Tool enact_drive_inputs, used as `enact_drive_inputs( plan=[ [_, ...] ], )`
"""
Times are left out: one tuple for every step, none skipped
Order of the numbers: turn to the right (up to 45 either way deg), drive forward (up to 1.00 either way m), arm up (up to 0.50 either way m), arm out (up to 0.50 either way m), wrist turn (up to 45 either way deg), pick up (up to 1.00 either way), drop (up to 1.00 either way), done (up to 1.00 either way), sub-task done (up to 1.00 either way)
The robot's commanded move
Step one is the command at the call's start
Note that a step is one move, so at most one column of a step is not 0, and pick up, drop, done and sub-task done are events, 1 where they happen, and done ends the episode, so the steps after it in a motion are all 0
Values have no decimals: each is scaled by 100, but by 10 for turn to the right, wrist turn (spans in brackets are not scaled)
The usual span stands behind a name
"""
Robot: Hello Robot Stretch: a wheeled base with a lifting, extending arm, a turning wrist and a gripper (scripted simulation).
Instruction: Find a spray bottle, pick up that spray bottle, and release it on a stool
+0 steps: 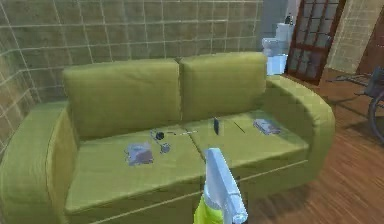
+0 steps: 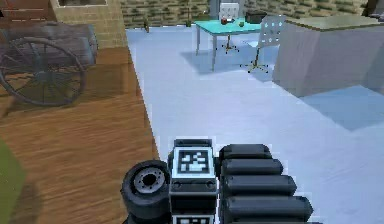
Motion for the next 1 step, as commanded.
enact_drive_inputs(
  plan=[
    [450,0,0,0,0,0,0,0,0]
  ],
)
